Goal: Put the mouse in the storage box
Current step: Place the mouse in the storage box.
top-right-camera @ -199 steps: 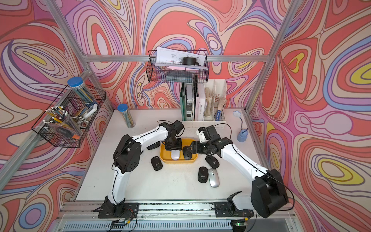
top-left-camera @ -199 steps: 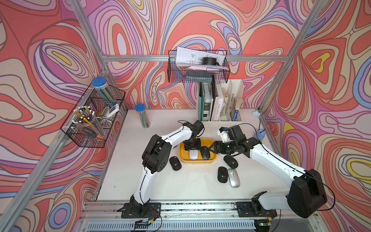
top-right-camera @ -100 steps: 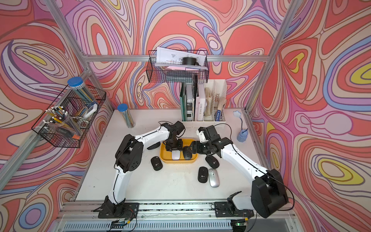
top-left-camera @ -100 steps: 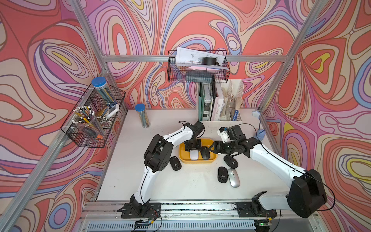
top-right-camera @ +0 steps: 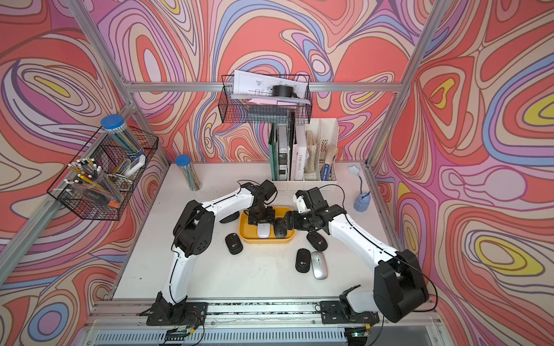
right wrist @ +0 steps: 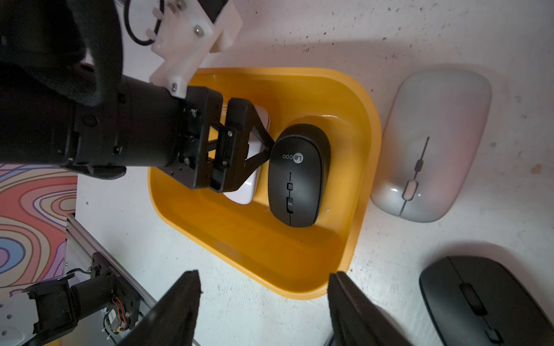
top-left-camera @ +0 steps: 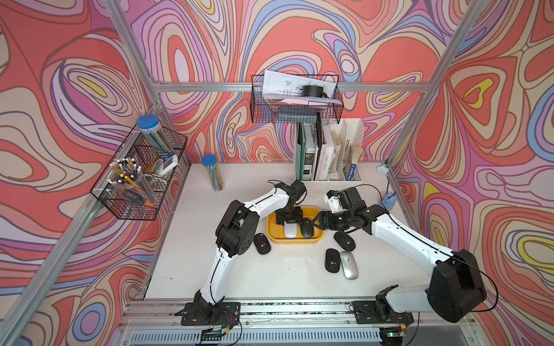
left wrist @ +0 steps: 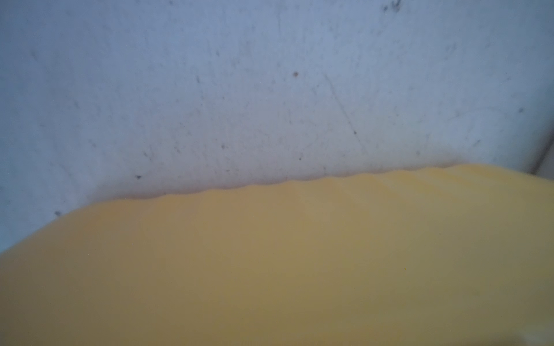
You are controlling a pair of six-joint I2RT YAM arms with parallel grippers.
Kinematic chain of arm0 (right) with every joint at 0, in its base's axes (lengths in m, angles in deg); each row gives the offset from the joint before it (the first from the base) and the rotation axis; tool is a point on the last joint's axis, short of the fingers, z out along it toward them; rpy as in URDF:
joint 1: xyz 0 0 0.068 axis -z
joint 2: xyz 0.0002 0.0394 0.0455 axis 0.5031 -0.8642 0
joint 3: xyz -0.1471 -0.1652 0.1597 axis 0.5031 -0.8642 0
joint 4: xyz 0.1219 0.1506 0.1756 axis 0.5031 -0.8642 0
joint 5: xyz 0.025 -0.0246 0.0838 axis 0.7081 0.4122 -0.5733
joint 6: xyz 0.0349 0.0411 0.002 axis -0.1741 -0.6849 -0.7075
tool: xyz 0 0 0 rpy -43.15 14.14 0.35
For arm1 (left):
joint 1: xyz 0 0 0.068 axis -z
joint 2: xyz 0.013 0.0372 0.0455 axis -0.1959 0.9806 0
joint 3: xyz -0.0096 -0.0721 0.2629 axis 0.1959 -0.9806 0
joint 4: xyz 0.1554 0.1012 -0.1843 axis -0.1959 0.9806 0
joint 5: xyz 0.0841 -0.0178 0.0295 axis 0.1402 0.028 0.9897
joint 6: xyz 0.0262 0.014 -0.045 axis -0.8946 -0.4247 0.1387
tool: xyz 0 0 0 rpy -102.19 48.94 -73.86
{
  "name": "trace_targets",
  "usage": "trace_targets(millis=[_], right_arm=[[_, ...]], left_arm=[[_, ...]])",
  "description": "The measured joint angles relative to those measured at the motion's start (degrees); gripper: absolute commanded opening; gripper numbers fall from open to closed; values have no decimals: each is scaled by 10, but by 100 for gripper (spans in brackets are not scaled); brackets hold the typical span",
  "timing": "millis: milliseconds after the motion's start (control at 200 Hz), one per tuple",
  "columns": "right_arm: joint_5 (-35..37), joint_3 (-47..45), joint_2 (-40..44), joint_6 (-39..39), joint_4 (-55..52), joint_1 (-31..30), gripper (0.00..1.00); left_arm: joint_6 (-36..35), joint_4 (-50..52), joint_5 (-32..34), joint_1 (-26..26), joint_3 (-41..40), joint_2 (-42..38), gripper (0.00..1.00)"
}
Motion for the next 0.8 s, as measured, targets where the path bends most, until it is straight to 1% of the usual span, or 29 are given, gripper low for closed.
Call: trace_targets(millis=[140,235,406,506,606,711,801], right_arm=[[-2,0,0,1,0,0,70],[-4,0,0,1,0,0,70],[-10,0,0,1,2,0,70],[-15,0,0,1,3,0,70],[-19,0,0,1,3,0,70],[-24,0,-1,2,5,-1,70],[-28,0,-4,3,10,-4,70]], left_arm=[[-1,4,2,0,0,-2,77],[-5,13,3,0,0,-12,76],[-9,28,11,1,-3,-63,75],[-11,38,24,2,-4,-103,76],[-10,50,55,4,-21,-155,77],[0,66,92,3,-68,-230,79],[15,73,109,-4,-131,-306,80]])
